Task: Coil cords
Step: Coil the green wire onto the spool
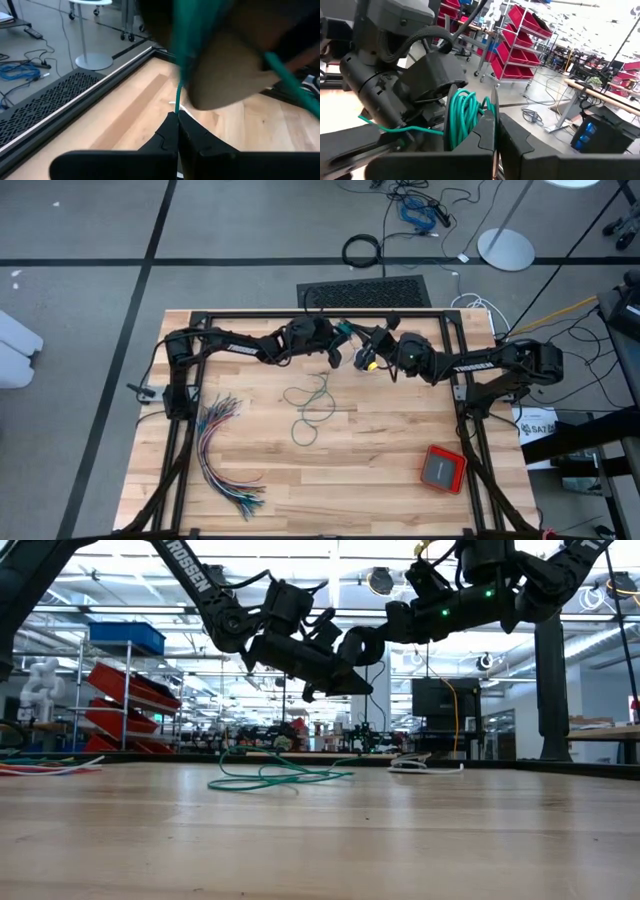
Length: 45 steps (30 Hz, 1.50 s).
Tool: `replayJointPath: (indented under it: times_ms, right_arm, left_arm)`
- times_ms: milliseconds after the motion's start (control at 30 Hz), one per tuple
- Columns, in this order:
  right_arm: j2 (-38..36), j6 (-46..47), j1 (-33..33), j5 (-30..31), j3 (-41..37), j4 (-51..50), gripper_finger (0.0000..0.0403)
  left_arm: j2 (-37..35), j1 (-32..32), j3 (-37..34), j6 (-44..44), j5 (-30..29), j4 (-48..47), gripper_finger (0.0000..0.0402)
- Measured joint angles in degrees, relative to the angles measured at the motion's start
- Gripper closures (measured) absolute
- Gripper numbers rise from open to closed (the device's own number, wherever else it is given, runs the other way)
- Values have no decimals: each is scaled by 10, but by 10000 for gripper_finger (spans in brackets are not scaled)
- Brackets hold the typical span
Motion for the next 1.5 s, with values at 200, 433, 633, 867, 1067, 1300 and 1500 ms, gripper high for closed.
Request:
replayJointPath:
  times_ms: [200, 433, 633, 867, 1067, 1300, 1500]
  right_arm:
    - [0, 13, -2, -12, 0, 7, 403]
    - [2, 22, -19, -9, 0, -16, 403]
    - [2, 21, -19, -9, 0, -48, 403]
    - [2, 19, -19, -8, 0, -104, 403]
    - [2, 20, -19, -9, 0, -120, 403]
    - [2, 29, -13, -14, 0, -134, 403]
    - [2, 29, -3, -11, 0, -133, 403]
  left_arm:
    - [0, -15, 0, 3, 0, 14, 402]
    - [0, -35, 0, 10, -9, 19, 402]
    - [-3, -42, 0, 10, -19, 15, 402]
    - [-47, -45, 0, 37, -31, -43, 402]
    - [-91, -48, 0, 84, -66, -106, 401]
    - [-117, -43, 0, 132, -107, -188, 402]
    - [-129, -34, 0, 157, -116, -215, 401]
